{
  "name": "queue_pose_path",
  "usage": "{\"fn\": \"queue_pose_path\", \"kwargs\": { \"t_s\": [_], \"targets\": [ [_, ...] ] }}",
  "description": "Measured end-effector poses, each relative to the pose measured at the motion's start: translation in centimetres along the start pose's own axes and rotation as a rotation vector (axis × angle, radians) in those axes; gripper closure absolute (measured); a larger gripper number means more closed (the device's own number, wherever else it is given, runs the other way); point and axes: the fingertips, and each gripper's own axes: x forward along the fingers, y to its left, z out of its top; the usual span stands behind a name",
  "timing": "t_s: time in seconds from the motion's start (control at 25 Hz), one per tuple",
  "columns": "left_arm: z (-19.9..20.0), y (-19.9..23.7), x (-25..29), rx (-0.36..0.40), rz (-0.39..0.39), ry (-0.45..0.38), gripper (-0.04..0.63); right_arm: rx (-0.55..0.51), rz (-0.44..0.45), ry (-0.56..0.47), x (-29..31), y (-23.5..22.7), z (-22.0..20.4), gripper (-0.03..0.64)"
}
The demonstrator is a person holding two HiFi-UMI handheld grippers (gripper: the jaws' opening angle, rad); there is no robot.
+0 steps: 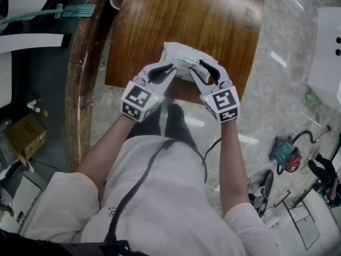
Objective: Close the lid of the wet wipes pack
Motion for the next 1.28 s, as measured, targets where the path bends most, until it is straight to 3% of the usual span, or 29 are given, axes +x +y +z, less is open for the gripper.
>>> {"fn": "queue_pose_path", "kwargs": {
  "t_s": [1.28],
  "targets": [
    [-0.7,-0.4,-1.5,-0.005,-0.004,-0.003,0.537,0.003,0.012,0.049,0.6,1.9,-1.9,0.457]
  ]
}}
